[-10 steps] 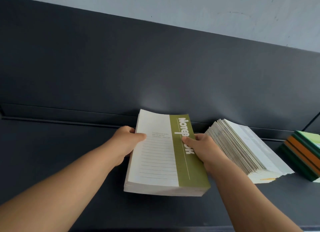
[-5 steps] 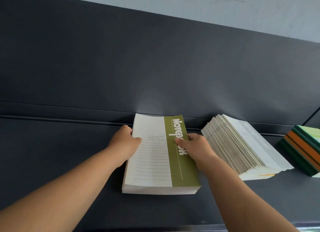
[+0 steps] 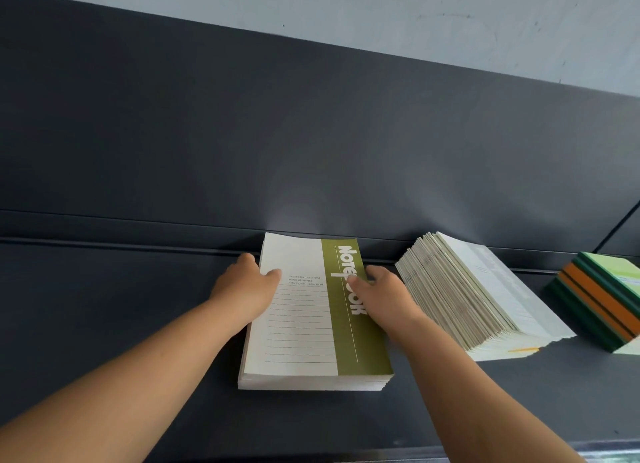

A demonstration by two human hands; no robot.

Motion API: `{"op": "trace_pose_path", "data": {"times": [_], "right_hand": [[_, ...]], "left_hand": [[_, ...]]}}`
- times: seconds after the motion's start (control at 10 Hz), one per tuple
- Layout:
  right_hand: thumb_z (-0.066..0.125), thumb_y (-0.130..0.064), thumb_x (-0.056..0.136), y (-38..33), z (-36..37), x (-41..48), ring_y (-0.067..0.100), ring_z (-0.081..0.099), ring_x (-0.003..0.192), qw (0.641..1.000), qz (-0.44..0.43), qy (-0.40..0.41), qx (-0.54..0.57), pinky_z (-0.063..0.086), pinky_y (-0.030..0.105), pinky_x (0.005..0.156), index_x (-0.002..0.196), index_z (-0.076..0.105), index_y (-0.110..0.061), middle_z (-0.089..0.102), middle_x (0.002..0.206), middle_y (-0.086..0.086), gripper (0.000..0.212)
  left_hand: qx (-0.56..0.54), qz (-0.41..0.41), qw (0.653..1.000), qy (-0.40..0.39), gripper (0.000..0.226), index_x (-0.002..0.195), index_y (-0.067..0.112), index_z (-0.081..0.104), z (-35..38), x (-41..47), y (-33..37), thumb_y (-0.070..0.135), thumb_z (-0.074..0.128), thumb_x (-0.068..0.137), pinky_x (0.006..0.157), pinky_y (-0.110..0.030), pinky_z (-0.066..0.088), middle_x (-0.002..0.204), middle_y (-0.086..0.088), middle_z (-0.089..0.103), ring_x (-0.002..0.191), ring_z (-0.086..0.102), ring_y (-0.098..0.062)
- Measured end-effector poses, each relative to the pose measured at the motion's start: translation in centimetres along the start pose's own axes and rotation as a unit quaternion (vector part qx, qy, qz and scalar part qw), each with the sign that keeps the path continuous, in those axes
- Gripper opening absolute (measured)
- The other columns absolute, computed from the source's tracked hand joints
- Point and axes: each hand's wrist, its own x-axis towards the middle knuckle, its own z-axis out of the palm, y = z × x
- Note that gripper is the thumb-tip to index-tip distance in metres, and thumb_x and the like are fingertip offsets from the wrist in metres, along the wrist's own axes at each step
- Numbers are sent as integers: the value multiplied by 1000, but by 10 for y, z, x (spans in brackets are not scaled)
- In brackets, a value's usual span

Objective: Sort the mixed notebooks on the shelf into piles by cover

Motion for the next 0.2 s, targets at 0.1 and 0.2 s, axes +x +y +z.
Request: {"op": "trace_pose_path", "data": {"times": [0.1,0.2], "right_hand": [[52,-39,99,-1,-6,-4,15,69,99,999,-22,6,-40,56,41,92,114,55,-23,70,113,-5,23],[51,-38,99,-9,-21,-14,17,57,116,993,-62,48,-89,44,29,93,143,46,-16,60,129,-2,50]], "left_hand": [[55,52,996,55,57,137,11,42,1,-2,11,47,48,93,99,-44,44,138,-8,49,125,46,-31],[94,155,979,92,66,149,13,29,6,-11,33,50,42,96,110,-43,32,154,-5,35,141,31,-26]]}}
